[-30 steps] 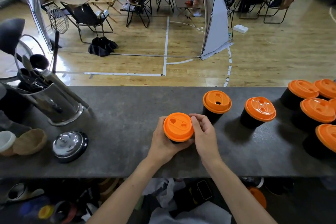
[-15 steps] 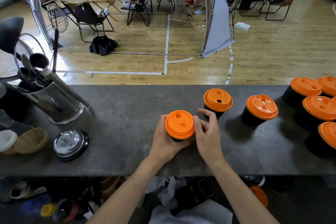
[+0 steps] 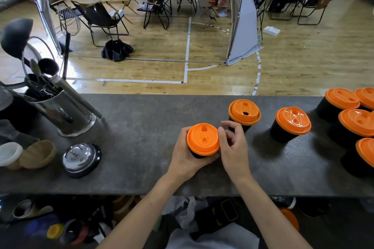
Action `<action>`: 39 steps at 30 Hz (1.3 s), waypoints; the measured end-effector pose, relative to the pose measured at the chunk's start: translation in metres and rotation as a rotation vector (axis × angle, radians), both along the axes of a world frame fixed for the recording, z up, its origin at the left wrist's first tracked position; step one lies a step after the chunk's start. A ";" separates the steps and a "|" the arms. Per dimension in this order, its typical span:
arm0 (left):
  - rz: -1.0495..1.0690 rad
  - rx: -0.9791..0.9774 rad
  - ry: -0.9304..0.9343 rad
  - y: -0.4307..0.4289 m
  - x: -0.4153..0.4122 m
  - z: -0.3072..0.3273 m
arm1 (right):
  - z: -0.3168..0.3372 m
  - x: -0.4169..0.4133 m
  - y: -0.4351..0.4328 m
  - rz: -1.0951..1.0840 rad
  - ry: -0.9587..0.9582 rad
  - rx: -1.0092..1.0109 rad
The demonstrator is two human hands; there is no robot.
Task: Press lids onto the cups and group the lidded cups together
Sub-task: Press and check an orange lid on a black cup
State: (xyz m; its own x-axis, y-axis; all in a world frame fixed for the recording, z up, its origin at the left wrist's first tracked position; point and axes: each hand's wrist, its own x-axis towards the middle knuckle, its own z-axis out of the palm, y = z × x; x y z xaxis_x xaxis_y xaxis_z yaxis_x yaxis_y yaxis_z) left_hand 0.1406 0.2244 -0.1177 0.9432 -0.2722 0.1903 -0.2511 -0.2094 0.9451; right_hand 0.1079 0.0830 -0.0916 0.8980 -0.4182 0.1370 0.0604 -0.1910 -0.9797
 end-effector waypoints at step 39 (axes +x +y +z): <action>-0.071 0.073 -0.058 0.008 0.001 -0.007 | 0.001 0.009 -0.007 0.039 0.080 -0.110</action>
State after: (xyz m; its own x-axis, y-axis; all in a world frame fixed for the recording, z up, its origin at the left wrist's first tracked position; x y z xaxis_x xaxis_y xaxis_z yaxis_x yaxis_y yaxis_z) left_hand 0.1421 0.2320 -0.1247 0.9091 -0.3527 0.2216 -0.3217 -0.2566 0.9114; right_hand 0.1173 0.0765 -0.0902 0.9231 -0.3694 0.1075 -0.0075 -0.2966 -0.9550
